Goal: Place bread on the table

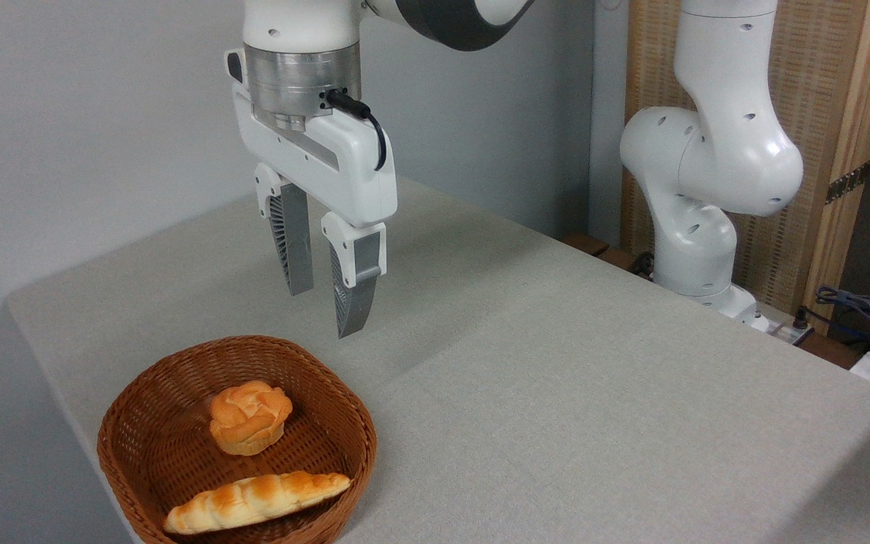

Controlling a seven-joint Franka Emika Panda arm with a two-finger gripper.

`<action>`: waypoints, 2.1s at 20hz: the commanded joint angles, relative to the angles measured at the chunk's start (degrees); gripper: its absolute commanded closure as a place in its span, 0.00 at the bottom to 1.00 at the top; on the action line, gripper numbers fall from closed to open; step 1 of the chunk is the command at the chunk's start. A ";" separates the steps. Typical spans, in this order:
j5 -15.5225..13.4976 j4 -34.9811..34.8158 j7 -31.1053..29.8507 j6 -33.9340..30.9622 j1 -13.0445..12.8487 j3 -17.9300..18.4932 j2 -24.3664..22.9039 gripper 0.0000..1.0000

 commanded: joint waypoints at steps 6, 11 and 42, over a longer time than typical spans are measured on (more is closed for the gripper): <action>-0.53 0.78 0.46 -1.57 0.30 0.06 -0.02 0.00; -0.53 0.78 0.29 -1.57 0.30 0.15 -0.02 0.00; -0.01 0.78 1.25 13.90 0.66 0.32 3.50 0.00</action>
